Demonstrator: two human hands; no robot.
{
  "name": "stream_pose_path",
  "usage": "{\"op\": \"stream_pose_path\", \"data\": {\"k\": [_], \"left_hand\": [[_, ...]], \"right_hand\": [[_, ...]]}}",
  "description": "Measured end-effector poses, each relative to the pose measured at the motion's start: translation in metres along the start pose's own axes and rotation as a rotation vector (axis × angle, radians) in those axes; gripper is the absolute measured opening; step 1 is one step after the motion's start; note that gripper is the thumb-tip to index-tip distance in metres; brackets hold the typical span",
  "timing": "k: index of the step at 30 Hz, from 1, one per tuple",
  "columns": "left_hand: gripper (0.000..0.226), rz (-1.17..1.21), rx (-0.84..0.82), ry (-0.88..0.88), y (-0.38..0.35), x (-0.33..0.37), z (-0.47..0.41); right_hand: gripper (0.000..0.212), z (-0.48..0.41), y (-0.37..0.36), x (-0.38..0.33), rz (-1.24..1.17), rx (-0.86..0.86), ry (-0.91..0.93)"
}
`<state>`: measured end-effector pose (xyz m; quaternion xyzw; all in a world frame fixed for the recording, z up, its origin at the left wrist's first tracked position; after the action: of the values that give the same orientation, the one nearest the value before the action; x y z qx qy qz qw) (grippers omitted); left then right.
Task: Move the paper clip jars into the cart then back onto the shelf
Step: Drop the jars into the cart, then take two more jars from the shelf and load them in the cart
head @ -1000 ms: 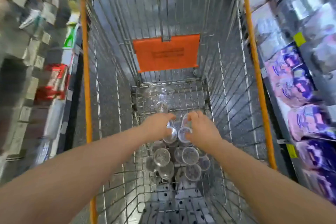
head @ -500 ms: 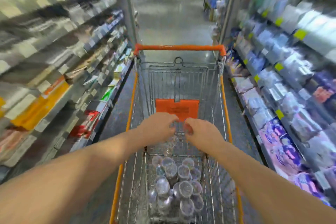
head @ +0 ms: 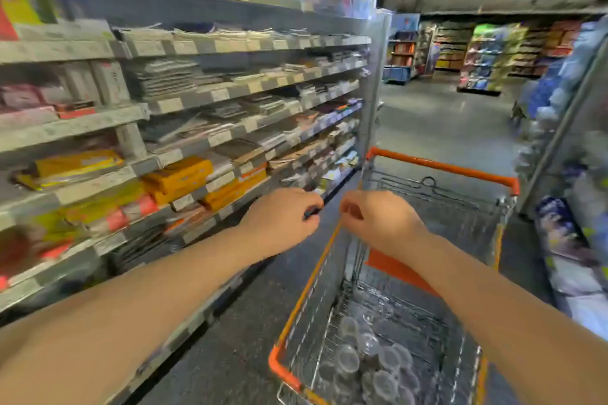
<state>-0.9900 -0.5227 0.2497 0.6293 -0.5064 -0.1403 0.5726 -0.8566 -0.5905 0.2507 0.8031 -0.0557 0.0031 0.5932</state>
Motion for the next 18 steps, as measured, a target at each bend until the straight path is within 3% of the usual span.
{"op": "stream_pose_path", "data": {"k": [9, 13, 18], "left_hand": [[0.016, -0.268, 0.197, 0.176, 0.176, -0.113, 0.128], [0.022, -0.394, 0.253, 0.303, 0.269, -0.182, 0.195], [0.021, -0.524, 0.349, 0.448, 0.371, -0.250, 0.271]], "right_hand": [[0.019, -0.102, 0.047, -0.237, -0.107, 0.163, 0.335], [0.017, -0.152, 0.067, -0.363, -0.144, 0.252, 0.487], [0.021, -0.203, 0.096, -0.497, -0.238, 0.357, 0.587]]}}
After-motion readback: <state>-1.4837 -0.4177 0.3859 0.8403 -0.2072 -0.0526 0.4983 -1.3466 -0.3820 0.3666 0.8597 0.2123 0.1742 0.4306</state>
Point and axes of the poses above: each hand's wrist, its own z-axis away from the middle knuckle, its own y-axis out of the back of the hand, x = y × z, the point moved 4 cm from there along -z, towards the middle knuckle, and after that the axes turned 13 degrees about z, right-handed, at the moved point
